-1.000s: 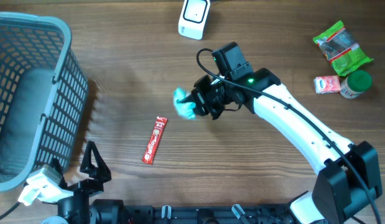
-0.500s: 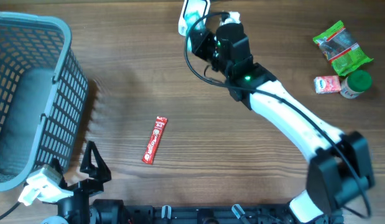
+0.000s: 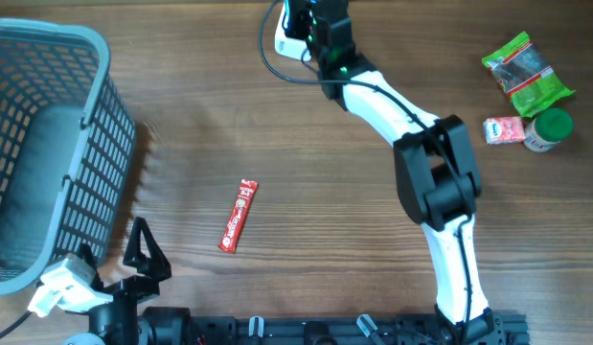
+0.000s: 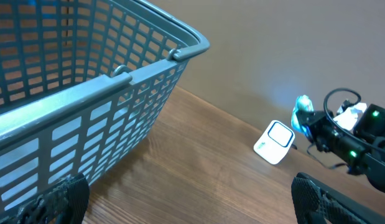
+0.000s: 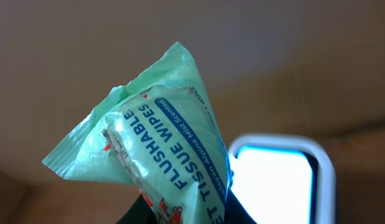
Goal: Scan the item barcode
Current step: 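Carry the wipes pack up and hold it at the scanner, then carry the wipes pack right and release it beside the snack bag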
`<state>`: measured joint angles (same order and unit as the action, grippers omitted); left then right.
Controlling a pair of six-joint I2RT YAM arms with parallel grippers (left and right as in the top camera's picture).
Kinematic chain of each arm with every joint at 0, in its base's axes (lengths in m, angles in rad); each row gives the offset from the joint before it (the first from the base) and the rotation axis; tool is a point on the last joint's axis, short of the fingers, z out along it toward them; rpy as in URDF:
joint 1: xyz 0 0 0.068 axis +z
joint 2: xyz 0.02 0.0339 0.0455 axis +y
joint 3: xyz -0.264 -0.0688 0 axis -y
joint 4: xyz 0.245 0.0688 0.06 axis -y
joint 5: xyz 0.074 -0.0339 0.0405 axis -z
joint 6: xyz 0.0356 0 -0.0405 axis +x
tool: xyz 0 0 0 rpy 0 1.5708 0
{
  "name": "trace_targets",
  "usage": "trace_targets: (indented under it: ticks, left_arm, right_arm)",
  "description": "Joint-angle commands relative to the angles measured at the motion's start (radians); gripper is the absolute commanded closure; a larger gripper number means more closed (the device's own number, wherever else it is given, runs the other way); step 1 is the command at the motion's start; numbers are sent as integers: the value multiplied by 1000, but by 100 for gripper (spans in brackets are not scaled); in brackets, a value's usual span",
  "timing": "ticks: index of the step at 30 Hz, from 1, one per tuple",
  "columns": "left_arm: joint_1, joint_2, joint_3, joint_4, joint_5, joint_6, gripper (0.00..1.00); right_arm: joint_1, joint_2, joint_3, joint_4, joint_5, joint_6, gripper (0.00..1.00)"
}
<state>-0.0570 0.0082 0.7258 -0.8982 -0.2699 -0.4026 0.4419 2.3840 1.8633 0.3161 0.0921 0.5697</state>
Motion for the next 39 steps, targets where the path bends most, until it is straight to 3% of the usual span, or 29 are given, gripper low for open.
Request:
trace_targets:
  ticks: [1, 6, 18, 25, 32, 36, 39]
  left_arm:
    - [6, -3, 0, 2, 8, -5, 0]
    - [6, -3, 0, 2, 8, -5, 0]
    - [6, -3, 0, 2, 8, -5, 0]
    - [6, -3, 0, 2, 8, -5, 0]
    - [6, -3, 0, 2, 8, -5, 0]
    - [6, -3, 0, 2, 8, -5, 0]
    - [6, -3, 0, 2, 8, -5, 0]
  right_arm:
    - [-1, 99, 113, 80, 80, -80, 95]
    - [0, 185, 113, 236, 89, -138, 96]
    - [5, 215, 113, 255, 92, -210, 95]
    - [3, 18, 113, -79, 167, -310, 96]
    - [-9, -208, 113, -539, 528, -431, 96]
    - [-66, -232, 112, -775, 724, -501, 96]
    - [-158, -230, 71, -904, 696, -505, 96]
